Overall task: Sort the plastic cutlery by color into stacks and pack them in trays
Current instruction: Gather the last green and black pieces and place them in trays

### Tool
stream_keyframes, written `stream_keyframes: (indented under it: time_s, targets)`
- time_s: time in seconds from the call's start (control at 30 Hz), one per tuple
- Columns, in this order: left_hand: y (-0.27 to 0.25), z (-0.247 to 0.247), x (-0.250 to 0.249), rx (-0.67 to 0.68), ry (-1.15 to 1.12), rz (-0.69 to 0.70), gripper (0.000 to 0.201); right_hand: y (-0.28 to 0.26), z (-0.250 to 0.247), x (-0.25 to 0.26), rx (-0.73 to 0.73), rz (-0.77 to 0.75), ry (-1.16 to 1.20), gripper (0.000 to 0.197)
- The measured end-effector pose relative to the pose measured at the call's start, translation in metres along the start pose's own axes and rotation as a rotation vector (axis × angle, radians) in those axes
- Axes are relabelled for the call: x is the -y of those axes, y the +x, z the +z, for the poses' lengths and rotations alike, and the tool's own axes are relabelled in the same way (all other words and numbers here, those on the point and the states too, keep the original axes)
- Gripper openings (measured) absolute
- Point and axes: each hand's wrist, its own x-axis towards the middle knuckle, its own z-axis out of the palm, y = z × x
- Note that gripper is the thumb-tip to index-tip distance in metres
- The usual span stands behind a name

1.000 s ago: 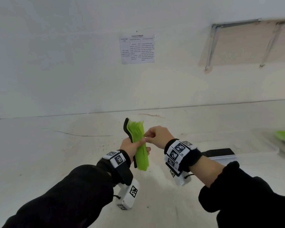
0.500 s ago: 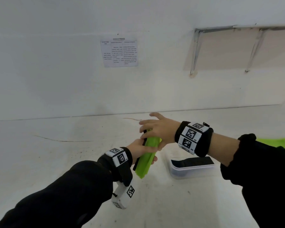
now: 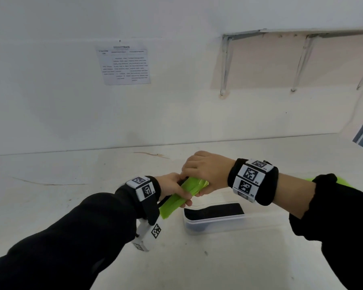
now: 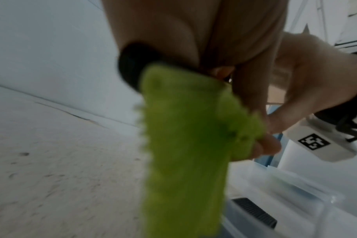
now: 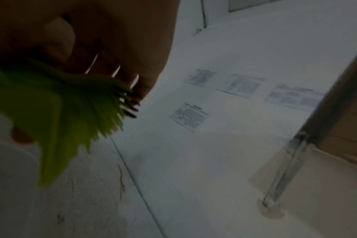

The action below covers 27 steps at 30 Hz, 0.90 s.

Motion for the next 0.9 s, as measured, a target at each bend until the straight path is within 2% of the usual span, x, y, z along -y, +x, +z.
stream_keyframes:
  time_s: [0.07,0.13,0.2,0.3,0.33,0.37,0.4,0.43,0.47,0.63,0.77,0.9]
  targets:
    - [0.008,0.006,-0.004,0.006,0.05,0.002,0.017,-0.004,-0.001,-0.002,0.066,0.1,0.007,0.059]
    - [0.016,0.012,-0.006,-0.012,0.086,0.009,0.017,-0.012,0.001,-0.001,0.024,0.122,0.026,0.058]
    - [0.022,0.017,-0.007,-0.054,0.068,0.036,0.016,-0.022,0.012,-0.007,-0.151,0.212,0.033,0.058]
    - [0.032,0.022,-0.006,-0.199,-0.066,0.103,0.017,-0.035,0.024,-0.007,-0.485,0.576,0.369,0.046]
    - [0.035,0.025,-0.004,-0.26,-0.132,0.123,0.016,-0.038,0.026,-0.005,-0.525,0.71,0.494,0.038]
    - [0.038,0.028,-0.003,-0.311,-0.201,0.144,0.016,-0.038,0.027,-0.002,-0.477,0.813,0.603,0.032]
    - [0.041,0.032,-0.002,-0.349,-0.263,0.161,0.018,-0.036,0.026,0.001,-0.35,0.878,0.7,0.033]
    - [0.044,0.037,-0.001,-0.379,-0.308,0.171,0.02,-0.032,0.028,0.005,-0.222,0.916,0.797,0.038]
    - [0.046,0.041,0.001,-0.407,-0.337,0.181,0.02,-0.028,0.031,0.008,-0.155,0.946,0.888,0.042]
    - [0.051,0.05,0.005,-0.553,-0.377,0.246,0.02,-0.007,0.045,0.009,-0.275,1.094,1.268,0.056]
    - [0.048,0.051,0.009,-0.549,-0.443,0.276,0.021,0.004,0.051,0.011,-0.337,1.102,1.24,0.034]
    - [0.044,0.045,0.019,-0.577,-0.365,0.278,0.023,0.014,0.054,0.014,-0.375,1.141,1.276,0.028]
